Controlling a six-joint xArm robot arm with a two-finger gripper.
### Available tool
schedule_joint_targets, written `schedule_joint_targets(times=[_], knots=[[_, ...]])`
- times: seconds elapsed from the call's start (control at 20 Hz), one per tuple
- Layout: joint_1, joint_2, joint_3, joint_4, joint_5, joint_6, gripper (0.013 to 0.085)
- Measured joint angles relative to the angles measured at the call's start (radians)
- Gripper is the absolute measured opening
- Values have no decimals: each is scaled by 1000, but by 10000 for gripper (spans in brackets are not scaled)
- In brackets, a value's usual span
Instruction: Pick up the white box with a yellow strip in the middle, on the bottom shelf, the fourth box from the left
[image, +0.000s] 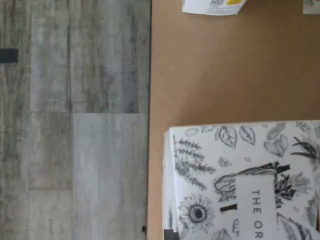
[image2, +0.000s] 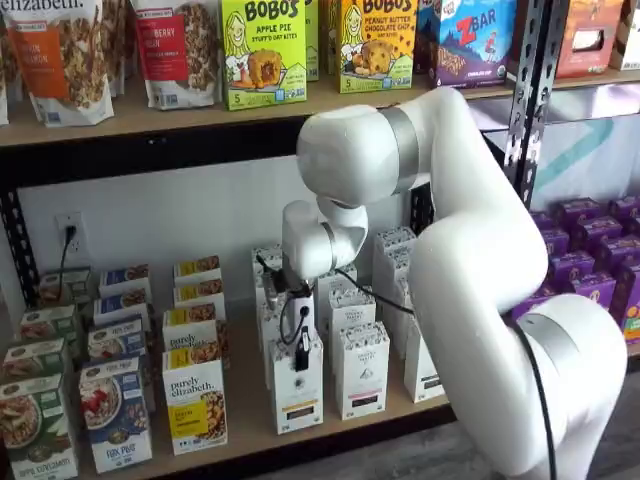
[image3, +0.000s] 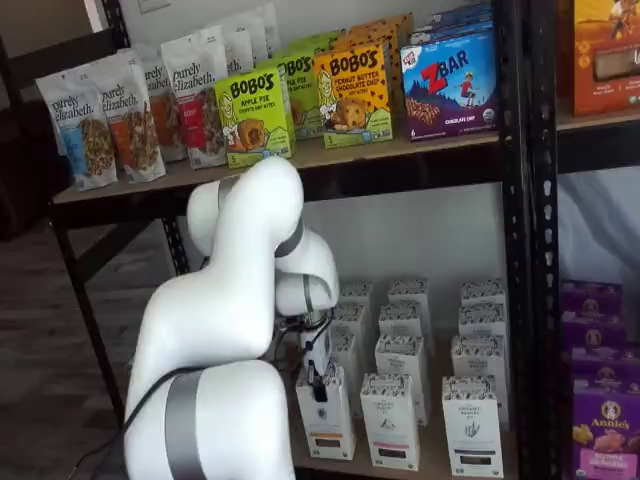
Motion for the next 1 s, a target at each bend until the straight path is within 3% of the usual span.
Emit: schedule_joint_targets(times=[0.4,0.65,1.0], knots=[[29,-140,193,-56,-7,78,490],[44,-247,341,-52,-42,89,490],[58,-397,526,-84,-68,132,490]])
